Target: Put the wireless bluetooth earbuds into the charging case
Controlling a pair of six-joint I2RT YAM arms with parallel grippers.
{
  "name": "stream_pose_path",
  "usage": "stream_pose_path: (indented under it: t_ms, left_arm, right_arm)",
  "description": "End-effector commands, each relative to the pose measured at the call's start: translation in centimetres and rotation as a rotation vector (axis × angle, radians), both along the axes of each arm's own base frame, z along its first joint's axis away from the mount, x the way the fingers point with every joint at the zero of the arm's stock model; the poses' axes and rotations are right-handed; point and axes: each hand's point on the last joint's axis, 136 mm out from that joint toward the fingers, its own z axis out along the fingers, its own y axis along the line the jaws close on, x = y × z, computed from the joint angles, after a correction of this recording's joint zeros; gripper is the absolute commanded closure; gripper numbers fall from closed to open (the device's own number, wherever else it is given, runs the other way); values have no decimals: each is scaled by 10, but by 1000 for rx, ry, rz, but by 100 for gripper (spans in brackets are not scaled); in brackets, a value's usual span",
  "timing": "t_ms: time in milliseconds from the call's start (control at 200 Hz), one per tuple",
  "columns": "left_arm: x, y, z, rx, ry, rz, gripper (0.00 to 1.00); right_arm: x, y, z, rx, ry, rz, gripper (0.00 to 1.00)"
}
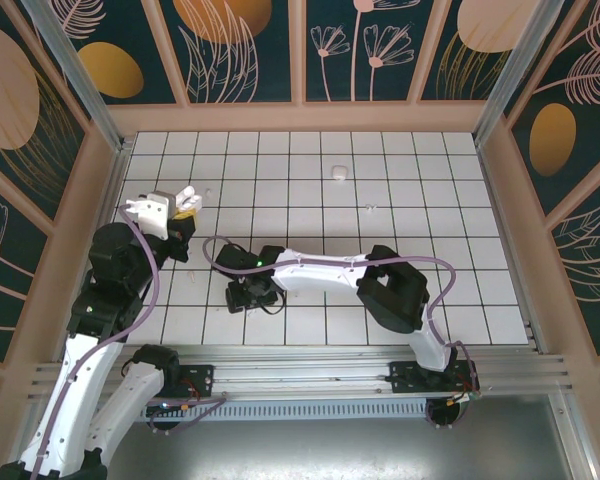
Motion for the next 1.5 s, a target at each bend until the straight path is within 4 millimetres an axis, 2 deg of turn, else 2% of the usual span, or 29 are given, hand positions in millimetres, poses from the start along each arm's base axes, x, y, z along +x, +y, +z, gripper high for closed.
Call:
stream_pose_path:
  t_ms: [0,576,861,986,1136,1346,1491]
  left_arm:
    - [-2,-3,2,-3,-25,-24,100]
    - [-4,-4,0,-14,-27,-34,100]
    - [-5,-5,-3,-13,-14,-38,100]
    - [-5,-7,-7,-16,-6,-49,100]
    - [-4,-11,-11,-33,4,-67,100]
    - [1,-16,-17,-35,16,-90,100]
    - [5,-18,-27,-24,25,-102,100]
  right_arm:
    - [-1,-13,-15,-80,6,-58,45]
    - [-5,-12,-34,-155,50,-41,59]
    - [0,-10,-34,-168,33,-14,79]
    - [5,-13,-28,-163,11,5,82]
    - [18,-35,-22,-205,-13,34,82]
    - [61,-103,-14,-247,-42,88,82]
    - [87,-134,-7,-232,-53,249,81]
